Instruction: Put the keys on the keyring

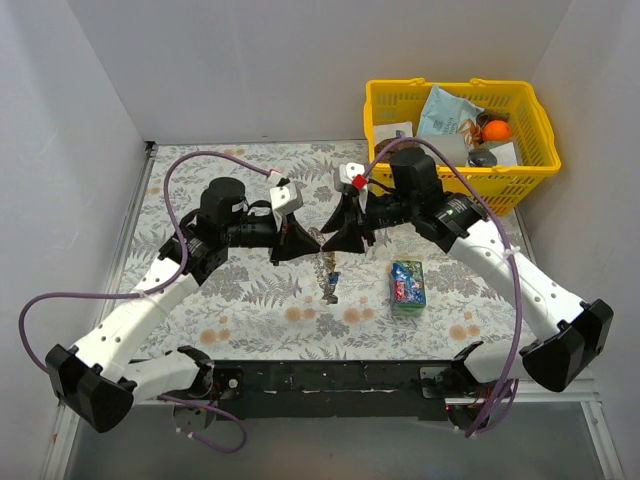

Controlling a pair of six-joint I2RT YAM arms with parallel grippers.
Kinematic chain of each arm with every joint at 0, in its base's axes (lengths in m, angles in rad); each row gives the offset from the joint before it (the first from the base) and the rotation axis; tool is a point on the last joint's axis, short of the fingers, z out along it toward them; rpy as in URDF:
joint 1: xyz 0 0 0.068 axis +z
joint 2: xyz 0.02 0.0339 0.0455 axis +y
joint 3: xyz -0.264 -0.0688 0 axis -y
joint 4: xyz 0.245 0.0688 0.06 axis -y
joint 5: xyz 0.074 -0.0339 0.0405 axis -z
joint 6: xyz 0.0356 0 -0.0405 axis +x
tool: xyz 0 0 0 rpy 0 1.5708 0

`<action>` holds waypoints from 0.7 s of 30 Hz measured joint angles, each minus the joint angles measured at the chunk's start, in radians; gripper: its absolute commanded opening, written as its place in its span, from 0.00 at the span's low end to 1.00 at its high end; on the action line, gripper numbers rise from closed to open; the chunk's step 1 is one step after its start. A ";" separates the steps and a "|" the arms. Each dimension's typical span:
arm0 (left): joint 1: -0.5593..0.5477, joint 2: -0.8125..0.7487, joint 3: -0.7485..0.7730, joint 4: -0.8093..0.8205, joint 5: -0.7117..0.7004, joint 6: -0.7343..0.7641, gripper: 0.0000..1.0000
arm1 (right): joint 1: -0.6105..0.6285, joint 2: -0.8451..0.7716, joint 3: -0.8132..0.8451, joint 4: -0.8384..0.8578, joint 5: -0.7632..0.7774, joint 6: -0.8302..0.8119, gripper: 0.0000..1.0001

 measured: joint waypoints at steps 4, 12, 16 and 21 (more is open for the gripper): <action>-0.004 -0.037 -0.056 0.087 -0.010 -0.046 0.00 | -0.003 -0.069 -0.038 0.114 0.022 0.047 0.71; -0.003 -0.102 -0.148 0.271 -0.042 -0.119 0.00 | -0.083 -0.186 -0.130 0.282 0.037 0.134 0.67; -0.003 -0.152 -0.230 0.396 -0.056 -0.149 0.00 | -0.192 -0.187 -0.194 0.385 -0.062 0.200 0.64; -0.003 -0.195 -0.317 0.560 -0.047 -0.193 0.00 | -0.247 -0.170 -0.269 0.532 -0.211 0.314 0.63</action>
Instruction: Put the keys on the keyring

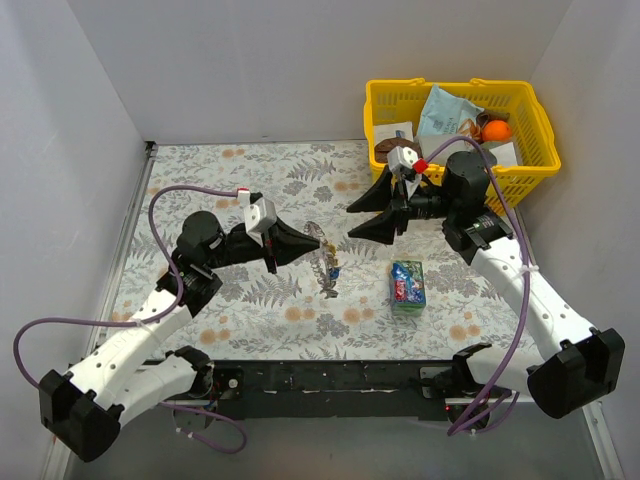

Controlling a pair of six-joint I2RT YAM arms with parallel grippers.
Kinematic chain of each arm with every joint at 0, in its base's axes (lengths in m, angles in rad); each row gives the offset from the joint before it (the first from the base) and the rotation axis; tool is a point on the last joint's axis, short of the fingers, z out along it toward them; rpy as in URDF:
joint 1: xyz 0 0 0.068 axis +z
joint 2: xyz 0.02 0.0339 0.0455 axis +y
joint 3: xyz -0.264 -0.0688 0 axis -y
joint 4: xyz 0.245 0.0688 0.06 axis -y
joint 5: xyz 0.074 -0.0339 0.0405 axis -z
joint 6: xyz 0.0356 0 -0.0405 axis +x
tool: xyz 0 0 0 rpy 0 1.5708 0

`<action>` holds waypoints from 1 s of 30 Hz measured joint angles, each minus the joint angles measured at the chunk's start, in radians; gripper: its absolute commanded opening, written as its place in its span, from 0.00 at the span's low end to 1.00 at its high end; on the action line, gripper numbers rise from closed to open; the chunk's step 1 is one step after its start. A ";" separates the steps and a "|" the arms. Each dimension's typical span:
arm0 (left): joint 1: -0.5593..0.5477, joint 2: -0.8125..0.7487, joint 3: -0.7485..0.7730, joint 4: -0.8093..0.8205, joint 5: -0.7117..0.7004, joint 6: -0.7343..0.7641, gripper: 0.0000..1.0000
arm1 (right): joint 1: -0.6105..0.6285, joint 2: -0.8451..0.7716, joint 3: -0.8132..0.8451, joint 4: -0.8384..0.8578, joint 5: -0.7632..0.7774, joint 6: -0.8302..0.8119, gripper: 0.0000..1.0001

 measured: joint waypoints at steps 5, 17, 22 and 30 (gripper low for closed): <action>0.000 -0.007 -0.049 0.160 0.045 -0.059 0.00 | 0.000 0.005 -0.006 0.098 -0.098 0.074 0.61; 0.000 0.100 -0.047 0.349 0.152 -0.154 0.00 | 0.081 0.039 0.018 0.079 -0.119 0.080 0.51; 0.000 0.103 -0.047 0.370 0.160 -0.164 0.00 | 0.101 0.048 0.037 0.026 -0.101 0.045 0.46; 0.000 0.096 -0.047 0.369 0.155 -0.163 0.00 | 0.106 0.064 0.058 -0.076 -0.077 -0.033 0.43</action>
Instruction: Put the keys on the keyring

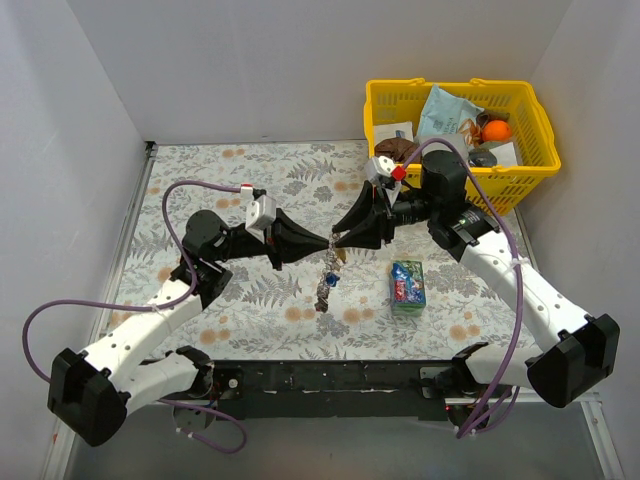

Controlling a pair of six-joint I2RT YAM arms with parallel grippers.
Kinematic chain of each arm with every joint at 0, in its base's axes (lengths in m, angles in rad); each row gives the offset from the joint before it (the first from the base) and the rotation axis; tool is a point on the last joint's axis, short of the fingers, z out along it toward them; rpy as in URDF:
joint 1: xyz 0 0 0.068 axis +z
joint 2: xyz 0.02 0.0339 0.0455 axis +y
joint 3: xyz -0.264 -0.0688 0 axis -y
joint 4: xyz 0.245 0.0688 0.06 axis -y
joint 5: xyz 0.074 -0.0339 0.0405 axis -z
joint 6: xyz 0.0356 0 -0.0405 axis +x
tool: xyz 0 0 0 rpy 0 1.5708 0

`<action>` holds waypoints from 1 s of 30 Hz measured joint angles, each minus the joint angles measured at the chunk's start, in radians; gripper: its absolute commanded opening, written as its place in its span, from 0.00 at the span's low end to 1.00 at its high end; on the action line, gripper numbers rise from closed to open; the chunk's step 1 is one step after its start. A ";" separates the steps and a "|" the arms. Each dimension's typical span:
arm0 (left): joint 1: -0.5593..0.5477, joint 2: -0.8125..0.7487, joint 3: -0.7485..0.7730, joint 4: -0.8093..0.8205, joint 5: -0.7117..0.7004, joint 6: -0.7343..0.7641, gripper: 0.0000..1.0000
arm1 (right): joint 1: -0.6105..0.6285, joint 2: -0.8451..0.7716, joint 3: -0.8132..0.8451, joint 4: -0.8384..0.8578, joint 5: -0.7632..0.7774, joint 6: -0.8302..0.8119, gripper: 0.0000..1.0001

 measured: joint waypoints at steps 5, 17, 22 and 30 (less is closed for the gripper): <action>0.000 -0.014 0.000 -0.013 -0.008 0.008 0.00 | 0.001 -0.001 0.007 -0.049 0.011 -0.042 0.38; 0.000 -0.021 0.000 -0.029 -0.004 0.006 0.00 | 0.000 -0.003 0.007 -0.076 0.051 -0.087 0.01; 0.000 -0.032 0.000 -0.001 -0.006 0.003 0.00 | 0.000 -0.003 0.007 -0.101 0.068 -0.092 0.01; 0.000 -0.033 0.000 0.005 -0.011 0.007 0.00 | 0.000 -0.007 0.007 -0.121 0.090 -0.112 0.04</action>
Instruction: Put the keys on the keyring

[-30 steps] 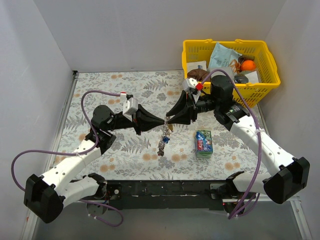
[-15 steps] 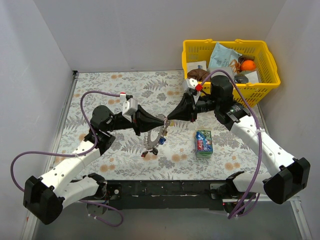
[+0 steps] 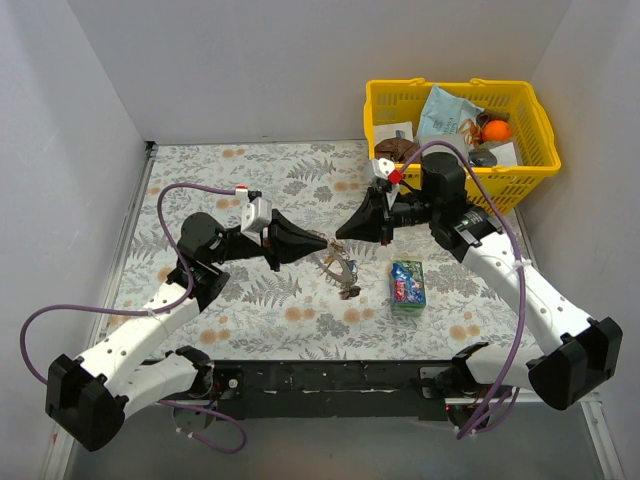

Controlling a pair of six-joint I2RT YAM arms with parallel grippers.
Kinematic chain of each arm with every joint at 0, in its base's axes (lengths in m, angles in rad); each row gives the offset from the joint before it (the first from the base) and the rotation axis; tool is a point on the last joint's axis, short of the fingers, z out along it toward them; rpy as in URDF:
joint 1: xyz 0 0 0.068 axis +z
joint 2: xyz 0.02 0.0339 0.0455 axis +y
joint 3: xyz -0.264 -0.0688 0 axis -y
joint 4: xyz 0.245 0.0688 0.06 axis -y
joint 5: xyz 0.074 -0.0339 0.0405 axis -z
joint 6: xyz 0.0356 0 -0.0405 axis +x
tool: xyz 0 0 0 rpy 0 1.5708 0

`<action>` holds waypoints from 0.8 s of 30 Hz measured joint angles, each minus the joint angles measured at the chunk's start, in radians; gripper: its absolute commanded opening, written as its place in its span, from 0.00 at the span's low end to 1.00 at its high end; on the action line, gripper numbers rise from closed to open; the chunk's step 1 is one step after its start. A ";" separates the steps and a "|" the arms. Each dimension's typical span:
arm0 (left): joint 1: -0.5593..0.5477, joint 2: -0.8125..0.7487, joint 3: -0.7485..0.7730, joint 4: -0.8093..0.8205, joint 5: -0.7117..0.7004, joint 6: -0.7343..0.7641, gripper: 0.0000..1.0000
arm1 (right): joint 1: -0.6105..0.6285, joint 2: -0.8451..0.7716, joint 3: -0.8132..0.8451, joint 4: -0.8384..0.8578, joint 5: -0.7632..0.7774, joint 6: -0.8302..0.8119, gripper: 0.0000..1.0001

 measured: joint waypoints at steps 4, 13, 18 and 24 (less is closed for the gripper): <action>0.000 0.000 0.002 -0.031 0.000 0.018 0.00 | -0.001 -0.031 0.000 -0.004 0.040 -0.003 0.31; 0.000 -0.001 0.006 -0.065 0.000 0.042 0.00 | -0.007 -0.106 0.004 0.061 0.047 0.029 0.62; 0.000 -0.001 0.008 -0.065 0.000 0.042 0.00 | 0.019 -0.077 0.004 0.084 0.029 0.057 0.62; 0.000 -0.001 0.008 -0.065 0.000 0.044 0.00 | 0.079 -0.027 0.011 0.060 0.033 0.047 0.51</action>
